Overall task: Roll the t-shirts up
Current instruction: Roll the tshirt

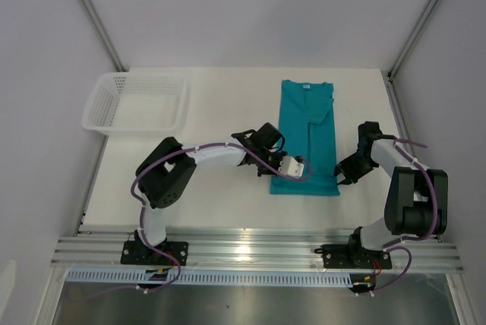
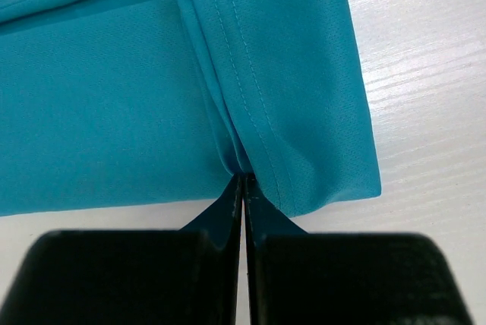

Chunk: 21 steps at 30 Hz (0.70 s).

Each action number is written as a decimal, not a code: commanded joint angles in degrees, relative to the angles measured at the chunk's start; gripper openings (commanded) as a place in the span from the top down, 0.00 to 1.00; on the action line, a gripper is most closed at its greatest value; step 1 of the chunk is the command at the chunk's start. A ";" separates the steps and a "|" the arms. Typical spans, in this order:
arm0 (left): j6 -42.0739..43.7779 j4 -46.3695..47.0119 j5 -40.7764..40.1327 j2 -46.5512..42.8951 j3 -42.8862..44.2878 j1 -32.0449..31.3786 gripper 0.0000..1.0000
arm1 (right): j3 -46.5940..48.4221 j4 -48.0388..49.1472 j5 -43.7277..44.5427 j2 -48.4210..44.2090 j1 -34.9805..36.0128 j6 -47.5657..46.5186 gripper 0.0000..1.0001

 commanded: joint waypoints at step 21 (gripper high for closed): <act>-7.37 4.07 -15.60 -2.42 6.96 1.39 0.60 | 2.32 -2.07 2.38 -7.72 4.12 -4.23 0.70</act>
